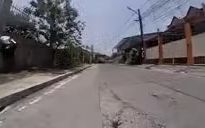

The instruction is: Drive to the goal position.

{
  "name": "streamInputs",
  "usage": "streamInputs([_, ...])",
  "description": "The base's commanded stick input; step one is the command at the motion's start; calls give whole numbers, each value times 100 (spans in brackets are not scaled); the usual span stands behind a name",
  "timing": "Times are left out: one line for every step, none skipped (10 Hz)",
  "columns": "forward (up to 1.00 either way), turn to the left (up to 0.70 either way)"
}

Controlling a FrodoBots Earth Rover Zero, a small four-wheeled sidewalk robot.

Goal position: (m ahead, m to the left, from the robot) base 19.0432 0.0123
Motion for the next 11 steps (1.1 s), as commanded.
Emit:
streamInputs([100,0])
streamInputs([100,0])
streamInputs([100,0])
streamInputs([100,0])
streamInputs([100,-4])
streamInputs([100,-14])
streamInputs([100,-29])
streamInputs([100,-34])
streamInputs([100,-25])
streamInputs([100,-14])
streamInputs([100,-4])
